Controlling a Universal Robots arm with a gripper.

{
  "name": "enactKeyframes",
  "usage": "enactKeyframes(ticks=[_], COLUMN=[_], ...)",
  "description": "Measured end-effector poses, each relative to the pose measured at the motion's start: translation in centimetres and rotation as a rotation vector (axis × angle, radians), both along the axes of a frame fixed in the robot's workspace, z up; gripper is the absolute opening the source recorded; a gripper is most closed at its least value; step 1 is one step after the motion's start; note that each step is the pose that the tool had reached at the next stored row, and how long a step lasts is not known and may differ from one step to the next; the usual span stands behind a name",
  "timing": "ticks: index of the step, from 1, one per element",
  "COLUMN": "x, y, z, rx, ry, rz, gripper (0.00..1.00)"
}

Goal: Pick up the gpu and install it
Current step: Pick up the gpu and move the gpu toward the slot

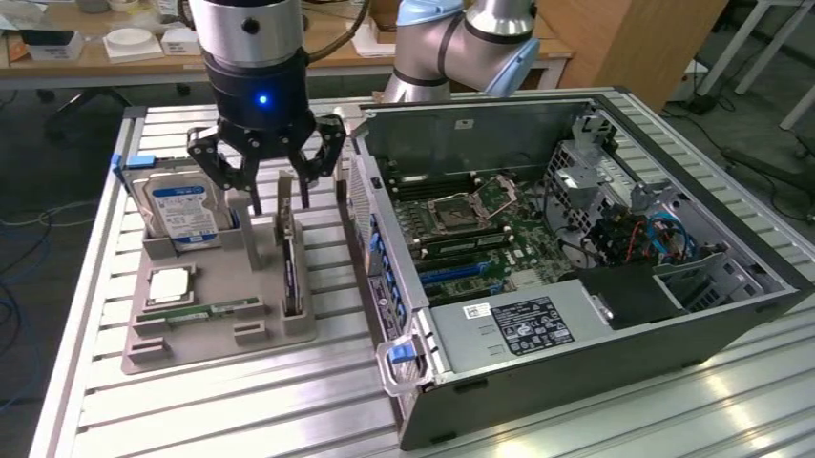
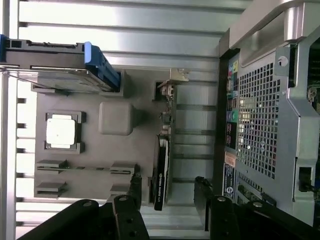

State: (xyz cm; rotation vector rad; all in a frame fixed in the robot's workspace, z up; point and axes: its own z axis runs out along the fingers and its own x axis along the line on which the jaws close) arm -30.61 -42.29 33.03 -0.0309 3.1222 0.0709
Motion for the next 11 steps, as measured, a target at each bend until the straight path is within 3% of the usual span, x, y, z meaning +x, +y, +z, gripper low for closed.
enactKeyframes(ticks=[11], x=[-0.1], y=[-0.21], z=[-2.00], rx=[0.0000], ry=[-0.0001], rz=[-0.006], gripper=[0.55])
